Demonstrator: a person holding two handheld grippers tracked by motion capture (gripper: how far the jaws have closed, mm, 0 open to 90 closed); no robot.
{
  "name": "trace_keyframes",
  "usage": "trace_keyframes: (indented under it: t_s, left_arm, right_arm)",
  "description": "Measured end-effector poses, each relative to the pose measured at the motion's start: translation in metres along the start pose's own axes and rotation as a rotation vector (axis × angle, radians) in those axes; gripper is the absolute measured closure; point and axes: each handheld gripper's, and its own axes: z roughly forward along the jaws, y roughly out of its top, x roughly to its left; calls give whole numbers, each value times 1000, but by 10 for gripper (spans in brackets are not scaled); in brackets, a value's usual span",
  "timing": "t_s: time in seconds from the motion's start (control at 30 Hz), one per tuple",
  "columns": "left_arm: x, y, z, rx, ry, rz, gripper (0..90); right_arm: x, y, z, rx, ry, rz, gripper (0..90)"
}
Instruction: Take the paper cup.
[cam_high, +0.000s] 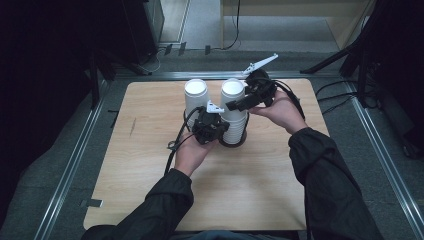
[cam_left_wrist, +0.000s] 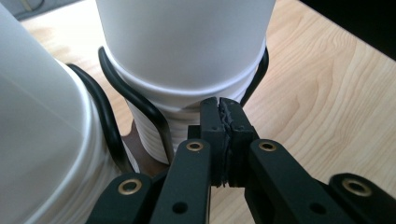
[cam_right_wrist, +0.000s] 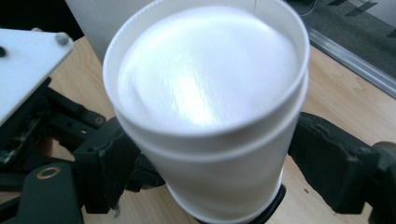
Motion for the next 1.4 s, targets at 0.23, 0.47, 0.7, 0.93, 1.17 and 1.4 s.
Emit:
trace_keyframes:
  t_s: [0.23, 0.47, 0.7, 0.93, 1.17, 1.4]
  left_arm:
    - [-1, -1, 3, 16, -10, -8, 895]
    - [2, -1, 3, 13, -31, -21, 892]
    - [0, -1, 3, 11, -28, -17, 889]
    - [1, -1, 3, 12, -32, -10, 879]
    - [0, -2, 3, 10, -26, -8, 879]
    - [2, -3, 3, 8, -31, -16, 874]
  right_arm:
    - [4, 16, 8, -3, -29, 4, 179]
    - [14, 20, 6, 11, -90, -59, 226]
    - [15, 21, 6, 13, -95, -81, 234]
    - [16, 23, 6, 23, -101, -93, 237]
    - [19, 25, 5, 36, -114, -99, 241]
    - [21, 31, -6, -43, -108, -81, 248]
